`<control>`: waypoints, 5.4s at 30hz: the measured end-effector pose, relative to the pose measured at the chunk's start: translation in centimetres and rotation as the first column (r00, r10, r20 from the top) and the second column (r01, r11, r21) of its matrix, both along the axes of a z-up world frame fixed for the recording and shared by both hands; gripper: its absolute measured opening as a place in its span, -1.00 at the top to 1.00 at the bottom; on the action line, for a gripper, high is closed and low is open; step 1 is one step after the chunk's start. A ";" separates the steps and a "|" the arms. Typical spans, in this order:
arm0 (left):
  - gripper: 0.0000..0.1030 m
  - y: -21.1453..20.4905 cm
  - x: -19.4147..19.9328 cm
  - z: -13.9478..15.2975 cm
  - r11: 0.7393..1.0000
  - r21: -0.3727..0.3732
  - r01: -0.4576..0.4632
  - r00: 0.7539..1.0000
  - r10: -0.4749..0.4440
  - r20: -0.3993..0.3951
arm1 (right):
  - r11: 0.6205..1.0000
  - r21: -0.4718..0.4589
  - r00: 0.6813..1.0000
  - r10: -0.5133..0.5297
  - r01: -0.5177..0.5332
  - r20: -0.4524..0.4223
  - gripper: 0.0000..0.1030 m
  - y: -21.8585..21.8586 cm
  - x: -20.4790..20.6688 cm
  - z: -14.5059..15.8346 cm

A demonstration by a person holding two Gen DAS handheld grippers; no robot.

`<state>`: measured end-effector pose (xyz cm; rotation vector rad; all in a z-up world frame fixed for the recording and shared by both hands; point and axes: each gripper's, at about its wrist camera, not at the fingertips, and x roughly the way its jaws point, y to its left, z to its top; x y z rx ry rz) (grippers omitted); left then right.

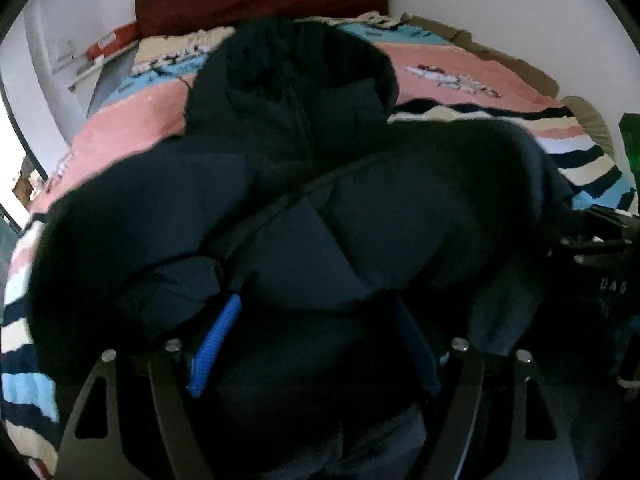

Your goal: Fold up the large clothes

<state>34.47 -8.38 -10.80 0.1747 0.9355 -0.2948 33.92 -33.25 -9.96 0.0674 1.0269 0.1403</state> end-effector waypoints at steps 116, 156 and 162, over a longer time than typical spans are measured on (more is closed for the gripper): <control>0.81 9.6 2.0 12.3 0.957 -0.275 0.092 0.991 -0.062 0.116 | 0.945 0.290 0.942 0.048 -0.150 0.331 0.82 1.1 1.1 14.3; 0.74 6.7 -5.8 2.6 0.981 -0.141 0.131 0.988 -0.118 0.098 | 0.969 0.118 0.959 0.189 -0.216 0.209 0.76 0.4 -6.0 3.8; 0.61 6.3 -6.4 3.1 0.987 -0.094 0.133 0.986 -0.123 0.112 | 0.971 0.071 0.955 0.211 -0.230 0.207 0.59 0.8 -6.6 4.0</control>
